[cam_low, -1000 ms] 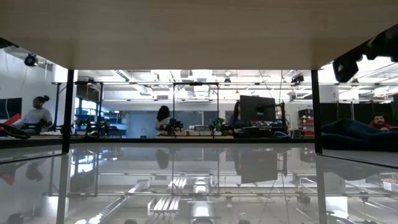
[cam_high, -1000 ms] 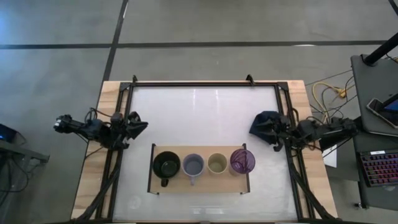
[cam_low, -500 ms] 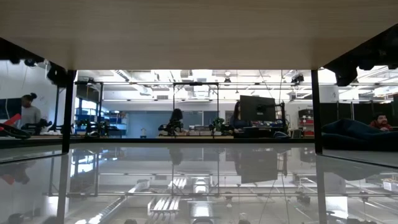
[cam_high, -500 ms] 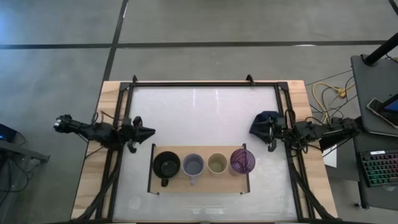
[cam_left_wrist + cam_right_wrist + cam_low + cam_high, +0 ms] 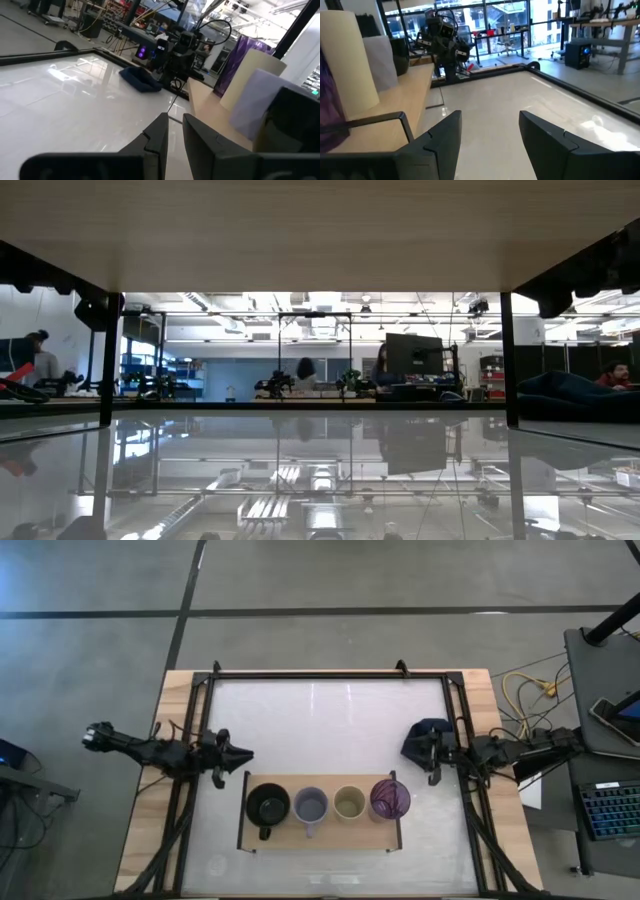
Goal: Stack small to large cups/mugs on shelf
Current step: Return to Home Position
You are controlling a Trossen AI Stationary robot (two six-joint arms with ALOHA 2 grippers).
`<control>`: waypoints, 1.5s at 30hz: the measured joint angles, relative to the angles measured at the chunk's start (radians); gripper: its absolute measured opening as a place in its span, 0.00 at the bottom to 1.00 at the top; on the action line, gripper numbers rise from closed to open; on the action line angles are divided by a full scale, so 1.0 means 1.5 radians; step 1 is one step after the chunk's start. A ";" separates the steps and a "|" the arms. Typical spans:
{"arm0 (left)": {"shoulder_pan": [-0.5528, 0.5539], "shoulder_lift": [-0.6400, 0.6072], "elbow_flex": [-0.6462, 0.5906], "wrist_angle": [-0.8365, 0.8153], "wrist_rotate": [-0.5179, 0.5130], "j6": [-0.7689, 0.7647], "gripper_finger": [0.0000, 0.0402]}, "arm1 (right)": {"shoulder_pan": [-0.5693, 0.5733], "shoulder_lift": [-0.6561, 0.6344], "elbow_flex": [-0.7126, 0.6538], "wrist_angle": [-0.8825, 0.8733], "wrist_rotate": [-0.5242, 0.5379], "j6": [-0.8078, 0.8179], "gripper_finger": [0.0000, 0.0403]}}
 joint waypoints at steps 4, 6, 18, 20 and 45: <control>0.000 0.009 0.000 0.000 0.000 0.000 0.11 | 0.000 0.001 0.000 0.000 0.000 0.032 0.48; 0.000 0.012 0.000 0.000 0.000 0.000 0.11 | 0.000 0.001 0.000 0.000 0.000 0.036 0.48; 0.000 0.032 0.000 0.000 0.000 0.001 0.11 | 0.000 0.001 0.000 0.000 0.000 0.030 0.48; 0.000 0.034 0.000 0.000 0.000 0.001 0.11 | 0.000 0.001 0.000 0.000 0.000 0.033 0.48; 0.000 0.036 0.001 0.000 0.000 0.001 0.11 | 0.000 0.001 0.000 0.000 0.000 0.033 0.48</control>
